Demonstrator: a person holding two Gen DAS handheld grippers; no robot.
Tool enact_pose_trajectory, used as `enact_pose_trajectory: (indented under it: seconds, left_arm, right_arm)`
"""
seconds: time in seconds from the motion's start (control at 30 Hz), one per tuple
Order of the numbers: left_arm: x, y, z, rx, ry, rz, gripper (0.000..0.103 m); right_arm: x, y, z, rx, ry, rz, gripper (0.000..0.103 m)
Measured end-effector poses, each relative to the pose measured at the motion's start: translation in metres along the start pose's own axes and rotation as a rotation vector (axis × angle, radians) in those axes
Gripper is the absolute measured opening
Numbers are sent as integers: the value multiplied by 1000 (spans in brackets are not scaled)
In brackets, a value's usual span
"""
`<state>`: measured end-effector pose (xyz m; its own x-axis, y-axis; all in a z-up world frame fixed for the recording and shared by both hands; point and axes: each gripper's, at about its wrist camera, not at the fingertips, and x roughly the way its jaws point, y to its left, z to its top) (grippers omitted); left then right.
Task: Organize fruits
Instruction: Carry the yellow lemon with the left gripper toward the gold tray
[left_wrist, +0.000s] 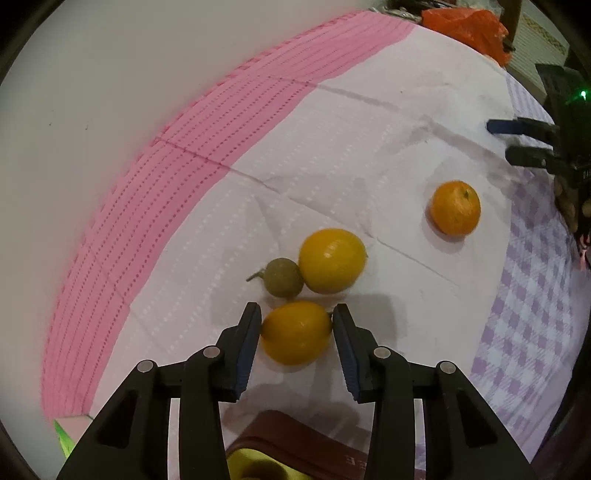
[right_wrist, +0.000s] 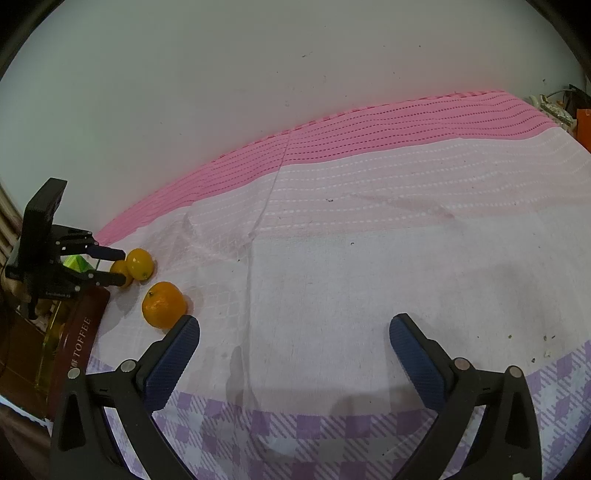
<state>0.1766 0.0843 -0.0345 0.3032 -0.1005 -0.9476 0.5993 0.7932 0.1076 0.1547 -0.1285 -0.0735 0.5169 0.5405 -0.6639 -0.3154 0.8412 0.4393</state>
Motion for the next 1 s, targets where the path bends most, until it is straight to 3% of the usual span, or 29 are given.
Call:
enact_pose_trajectory:
  seconds: [0.1, 0.4, 0.6, 0.77, 1.0]
  left_arm:
    - [11, -2, -4, -33, 64, -32, 41]
    - [11, -13, -6, -33, 39, 24, 41]
    - [10, -31, -5, -45, 41, 135, 39]
    - [1, -47, -8, -187, 24, 293, 39]
    - [-29, -78, -13, -421, -47, 323, 39]
  right_arm:
    - [0, 0, 0, 0, 0, 1, 102]
    - [1, -3, 0, 6, -2, 8, 102]
    - [1, -3, 1, 5, -3, 7, 102]
    - [1, -3, 1, 4, -3, 6, 102]
    - [1, -3, 1, 5, -4, 7, 102]
